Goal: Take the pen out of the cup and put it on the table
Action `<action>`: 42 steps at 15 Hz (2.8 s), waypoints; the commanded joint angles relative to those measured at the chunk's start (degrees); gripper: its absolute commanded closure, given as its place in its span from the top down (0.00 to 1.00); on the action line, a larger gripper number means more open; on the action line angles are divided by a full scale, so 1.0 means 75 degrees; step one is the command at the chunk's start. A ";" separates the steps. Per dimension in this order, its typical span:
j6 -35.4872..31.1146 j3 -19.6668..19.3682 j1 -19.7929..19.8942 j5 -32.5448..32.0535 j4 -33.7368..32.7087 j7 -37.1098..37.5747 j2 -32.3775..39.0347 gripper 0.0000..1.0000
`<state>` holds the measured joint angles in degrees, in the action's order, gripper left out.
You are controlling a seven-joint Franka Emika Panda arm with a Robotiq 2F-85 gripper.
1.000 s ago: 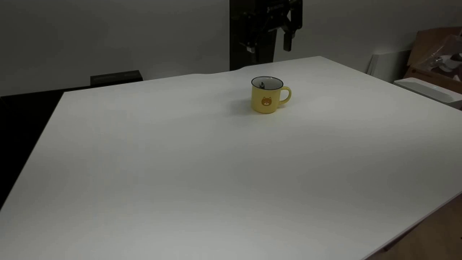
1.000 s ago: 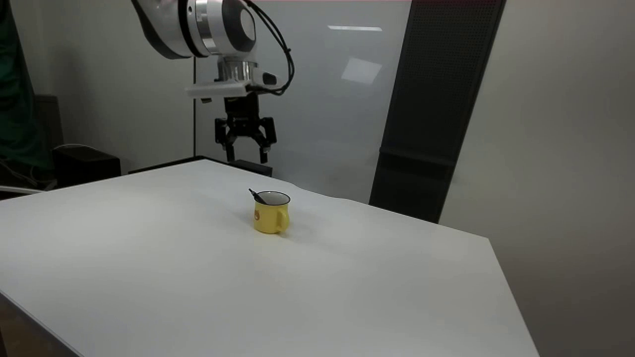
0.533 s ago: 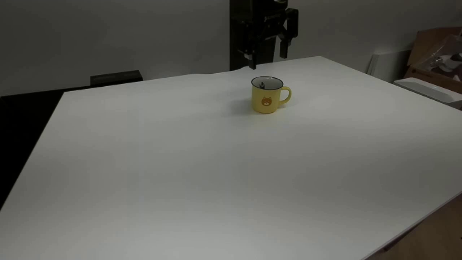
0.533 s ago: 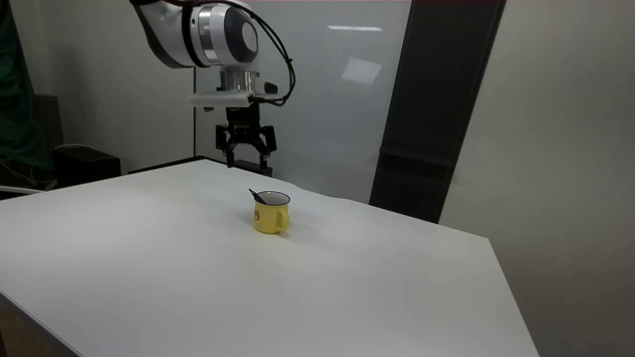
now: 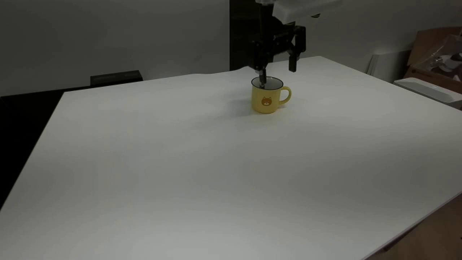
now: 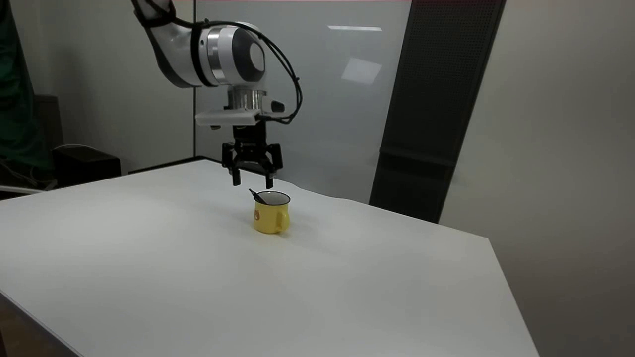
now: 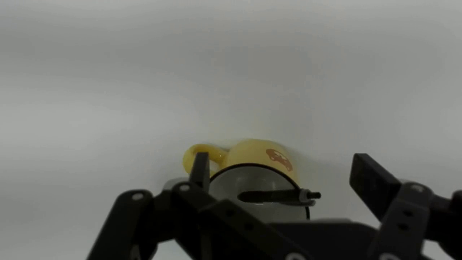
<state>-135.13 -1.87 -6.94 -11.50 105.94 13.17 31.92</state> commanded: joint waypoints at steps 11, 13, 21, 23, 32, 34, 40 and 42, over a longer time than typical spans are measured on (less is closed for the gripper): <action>0.0227 -0.0164 -0.0340 -0.0160 -0.1178 0.0021 0.0898 1.00; 0.0214 -0.0166 -0.0312 -0.0129 -0.1235 0.0000 0.0959 0.75; 0.0169 -0.0192 -0.0242 -0.0036 -0.1142 -0.0017 0.0910 0.25; 0.0171 -0.0184 -0.0243 -0.0026 -0.1119 -0.0021 0.0878 0.11; 0.0204 -0.0161 -0.0235 -0.0011 -0.0746 -0.0040 0.0313 0.05; 0.0194 -0.0193 -0.0301 -0.0116 -0.0626 0.0013 0.0051 0.05; 0.0186 0.0047 -0.0461 -0.0269 -0.0203 -0.0321 -0.0832 0.05; 0.0151 0.0126 -0.0583 -0.0424 0.0015 -0.0419 -0.1158 0.05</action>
<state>-134.27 -1.67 -10.29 -12.71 102.26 10.81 28.03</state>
